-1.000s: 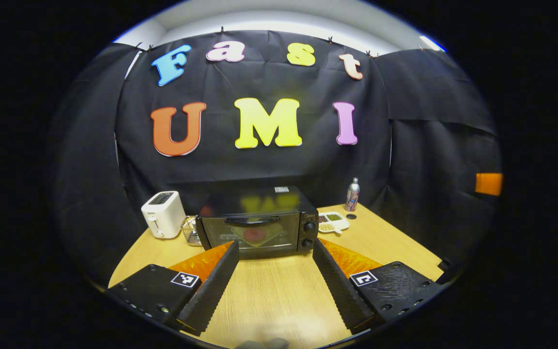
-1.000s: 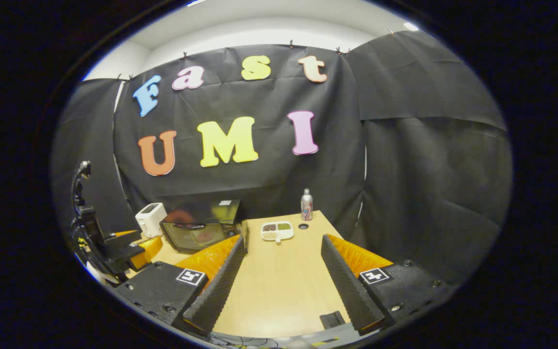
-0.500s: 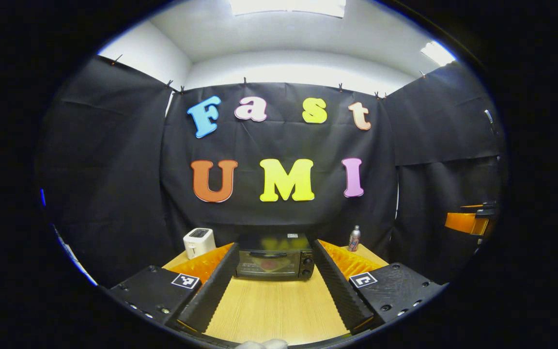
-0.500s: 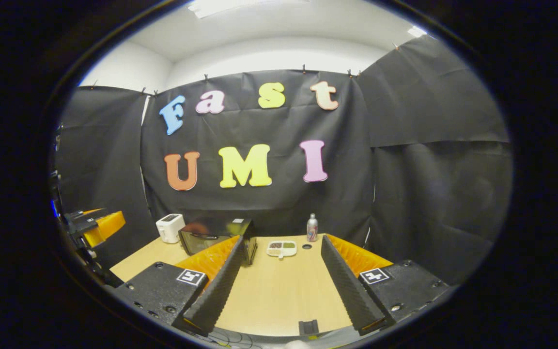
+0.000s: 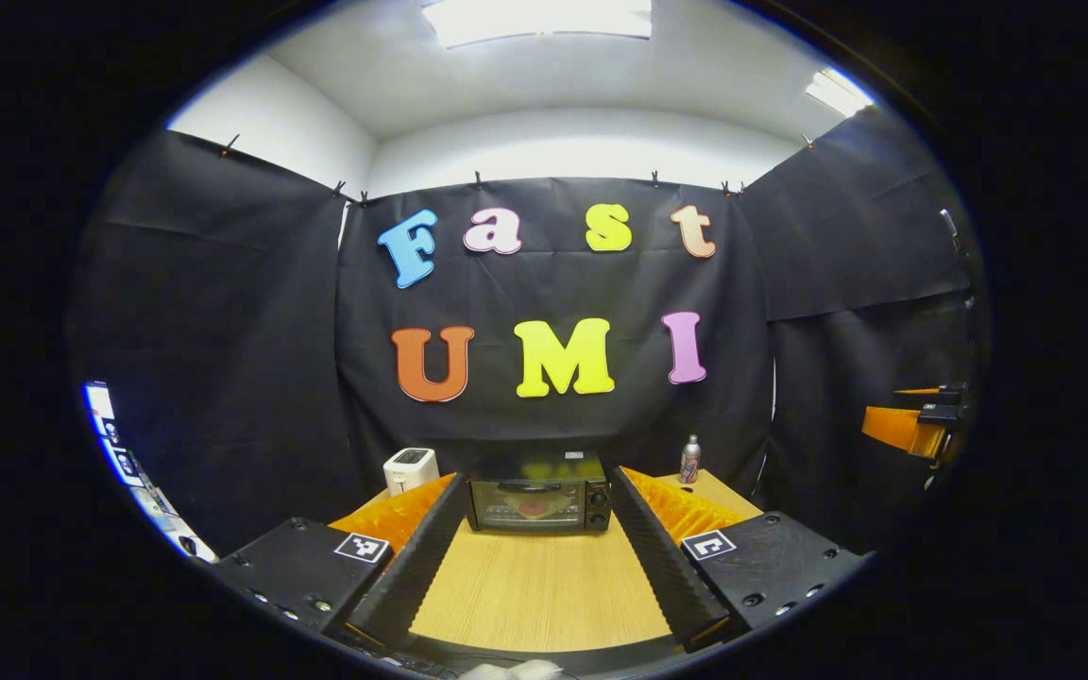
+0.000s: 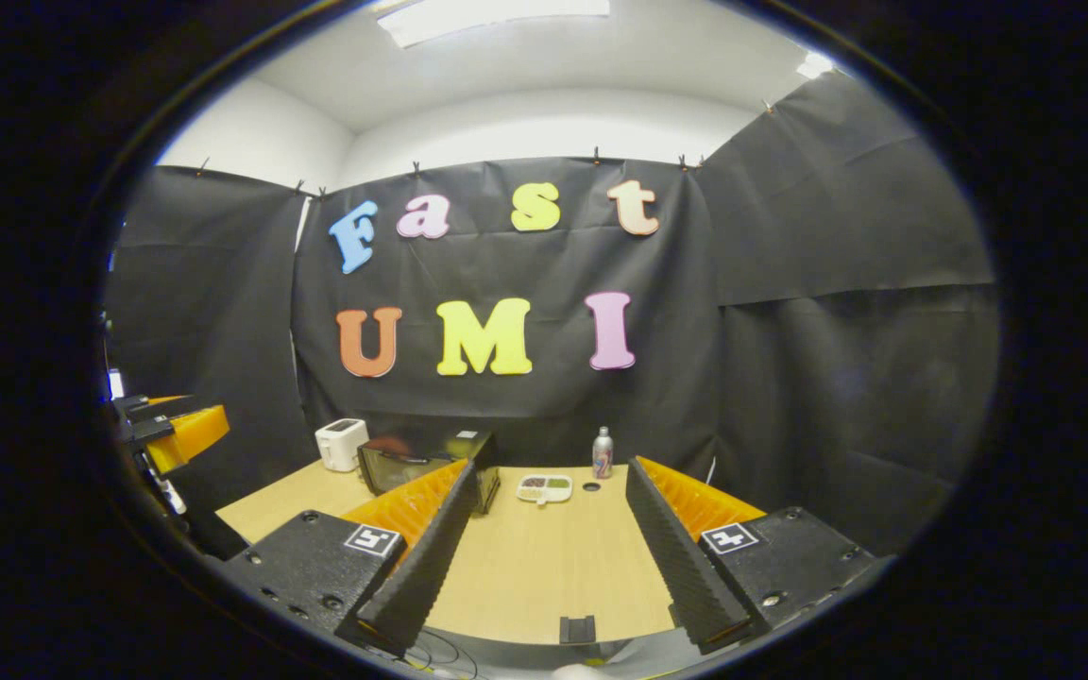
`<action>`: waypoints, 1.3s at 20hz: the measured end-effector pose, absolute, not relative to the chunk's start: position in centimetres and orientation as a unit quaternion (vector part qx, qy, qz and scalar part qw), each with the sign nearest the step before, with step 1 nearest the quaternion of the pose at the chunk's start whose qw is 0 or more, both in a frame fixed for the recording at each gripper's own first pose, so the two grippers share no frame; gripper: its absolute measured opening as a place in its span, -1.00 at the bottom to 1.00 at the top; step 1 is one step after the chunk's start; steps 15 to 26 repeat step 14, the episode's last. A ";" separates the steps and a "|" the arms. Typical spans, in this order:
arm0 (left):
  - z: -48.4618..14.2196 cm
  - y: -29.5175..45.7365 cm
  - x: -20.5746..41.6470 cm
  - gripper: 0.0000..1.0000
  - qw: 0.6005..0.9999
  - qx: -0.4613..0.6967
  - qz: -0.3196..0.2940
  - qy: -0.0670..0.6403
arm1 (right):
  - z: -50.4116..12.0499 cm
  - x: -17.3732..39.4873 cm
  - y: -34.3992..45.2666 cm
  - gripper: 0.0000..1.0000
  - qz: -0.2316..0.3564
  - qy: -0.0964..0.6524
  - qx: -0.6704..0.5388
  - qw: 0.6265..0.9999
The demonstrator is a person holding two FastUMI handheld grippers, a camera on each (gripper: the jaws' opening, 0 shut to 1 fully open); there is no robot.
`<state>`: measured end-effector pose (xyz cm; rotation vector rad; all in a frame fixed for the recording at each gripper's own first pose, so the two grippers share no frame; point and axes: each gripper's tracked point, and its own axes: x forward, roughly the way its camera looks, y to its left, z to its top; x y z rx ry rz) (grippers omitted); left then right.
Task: Open the electric oven with the left hand, put the food in, and close the electric oven.
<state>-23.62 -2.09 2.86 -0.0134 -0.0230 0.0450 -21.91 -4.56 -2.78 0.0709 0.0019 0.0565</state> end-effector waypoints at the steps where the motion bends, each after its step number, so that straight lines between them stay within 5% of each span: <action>1: 3.0 -2.1 -23.8 0.94 1.000 -0.006 0.024 -0.011 | -2.7 -22.1 -4.6 0.92 0.028 0.000 0.035 0.999; 26: 3.9 -2.0 -23.7 0.94 1.000 -0.005 0.024 -0.008 | -1.9 -21.6 -4.2 0.92 0.027 -0.008 0.037 0.999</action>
